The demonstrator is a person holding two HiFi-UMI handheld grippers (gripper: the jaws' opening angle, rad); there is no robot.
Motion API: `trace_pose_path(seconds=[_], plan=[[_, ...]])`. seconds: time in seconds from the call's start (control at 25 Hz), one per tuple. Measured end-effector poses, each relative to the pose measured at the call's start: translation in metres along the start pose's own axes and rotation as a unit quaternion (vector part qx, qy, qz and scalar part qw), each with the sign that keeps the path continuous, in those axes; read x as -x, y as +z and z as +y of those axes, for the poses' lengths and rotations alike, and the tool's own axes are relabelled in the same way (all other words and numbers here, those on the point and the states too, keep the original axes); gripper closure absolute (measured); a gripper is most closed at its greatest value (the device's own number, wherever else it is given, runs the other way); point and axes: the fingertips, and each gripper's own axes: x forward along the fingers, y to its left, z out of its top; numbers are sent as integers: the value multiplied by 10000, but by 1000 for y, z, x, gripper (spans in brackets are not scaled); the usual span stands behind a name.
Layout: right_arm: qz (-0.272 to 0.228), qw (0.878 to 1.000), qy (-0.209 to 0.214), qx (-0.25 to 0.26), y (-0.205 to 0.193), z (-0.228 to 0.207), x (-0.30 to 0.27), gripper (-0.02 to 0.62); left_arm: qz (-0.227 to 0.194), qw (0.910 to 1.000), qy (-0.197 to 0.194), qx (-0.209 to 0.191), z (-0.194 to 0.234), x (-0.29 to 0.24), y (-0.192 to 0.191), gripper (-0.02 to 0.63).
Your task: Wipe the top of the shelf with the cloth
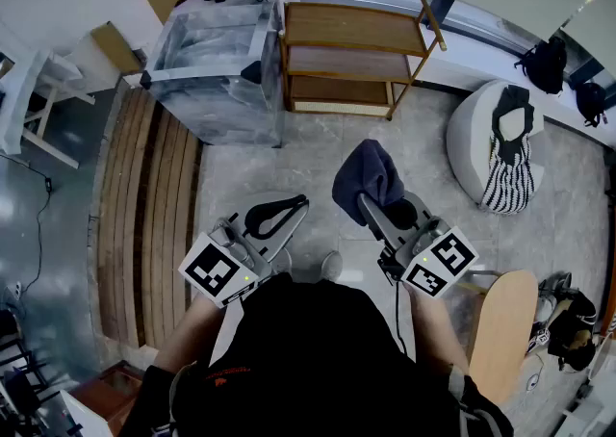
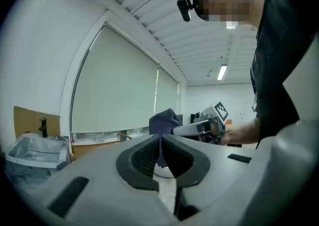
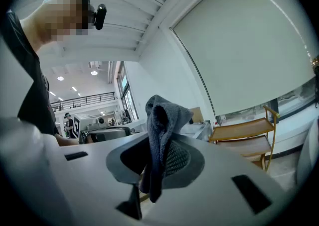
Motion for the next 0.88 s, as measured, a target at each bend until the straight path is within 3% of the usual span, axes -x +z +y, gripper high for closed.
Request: trace_pose_path(seconds=[0.52,0.88], plan=[[124,9996,-208,-144,-6,-46,41,543,111,9998,141,72,-22,-46,-14,574],[271,9992,-90,-290,-19,-76,64,543,287,9992,227,159,-33,-73,-29,574]])
